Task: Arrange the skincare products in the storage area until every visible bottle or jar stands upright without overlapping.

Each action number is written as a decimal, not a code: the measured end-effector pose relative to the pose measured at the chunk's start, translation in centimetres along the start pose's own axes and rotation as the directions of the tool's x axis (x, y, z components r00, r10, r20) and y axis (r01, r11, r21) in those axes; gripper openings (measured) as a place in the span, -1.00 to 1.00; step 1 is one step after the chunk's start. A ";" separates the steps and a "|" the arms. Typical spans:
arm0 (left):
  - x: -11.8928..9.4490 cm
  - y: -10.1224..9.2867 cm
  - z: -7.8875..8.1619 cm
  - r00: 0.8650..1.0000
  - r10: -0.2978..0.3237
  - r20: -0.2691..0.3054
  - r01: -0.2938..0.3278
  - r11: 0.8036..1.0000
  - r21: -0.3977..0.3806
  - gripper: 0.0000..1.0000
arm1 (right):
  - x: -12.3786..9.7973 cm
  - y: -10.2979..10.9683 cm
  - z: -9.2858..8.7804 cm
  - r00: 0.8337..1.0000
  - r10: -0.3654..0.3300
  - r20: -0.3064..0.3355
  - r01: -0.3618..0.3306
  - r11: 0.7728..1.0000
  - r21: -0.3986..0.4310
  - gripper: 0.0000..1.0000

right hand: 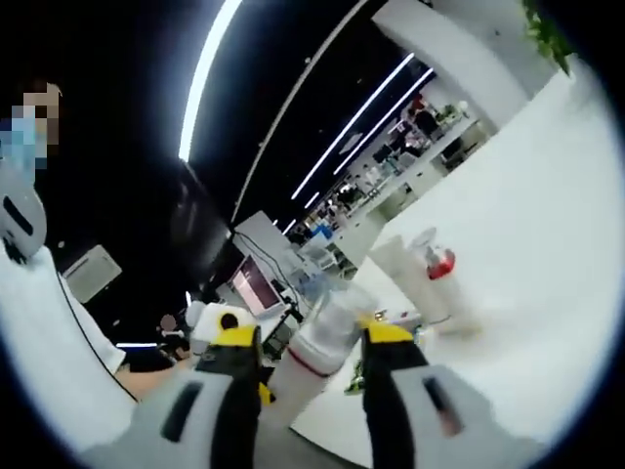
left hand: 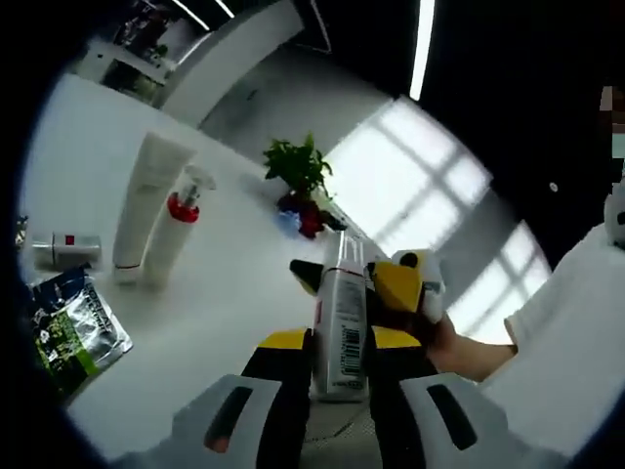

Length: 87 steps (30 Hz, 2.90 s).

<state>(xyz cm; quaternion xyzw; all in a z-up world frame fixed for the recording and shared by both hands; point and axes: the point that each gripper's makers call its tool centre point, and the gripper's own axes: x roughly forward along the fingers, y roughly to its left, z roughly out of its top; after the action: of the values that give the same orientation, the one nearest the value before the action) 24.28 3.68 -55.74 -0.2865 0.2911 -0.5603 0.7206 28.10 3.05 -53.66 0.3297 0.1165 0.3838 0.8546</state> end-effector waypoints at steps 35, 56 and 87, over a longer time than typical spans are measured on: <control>-0.3 2.0 1.3 0.919 0.393 -0.018 -0.293 0.713 0.638 -0.45 | 2.0 1.8 0.3 0.984 -0.116 -0.136 0.085 0.973 -0.217 -0.51; -1.0 -5.3 1.9 0.997 -0.056 -0.045 0.068 0.930 0.362 -0.65 | 1.0 9.3 2.7 0.955 0.217 -0.203 -0.268 0.924 -0.274 -0.54; -2.7 -3.3 2.6 0.946 0.305 0.108 -0.323 0.869 0.375 -0.59 | 2.4 7.5 0.6 0.971 -0.134 -0.199 0.051 0.927 -0.373 -0.60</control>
<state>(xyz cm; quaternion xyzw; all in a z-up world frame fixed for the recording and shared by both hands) 23.60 5.81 -51.30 -0.0998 0.2006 -0.4754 0.8508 25.60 8.20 -48.18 0.1147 0.1529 0.3920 0.8999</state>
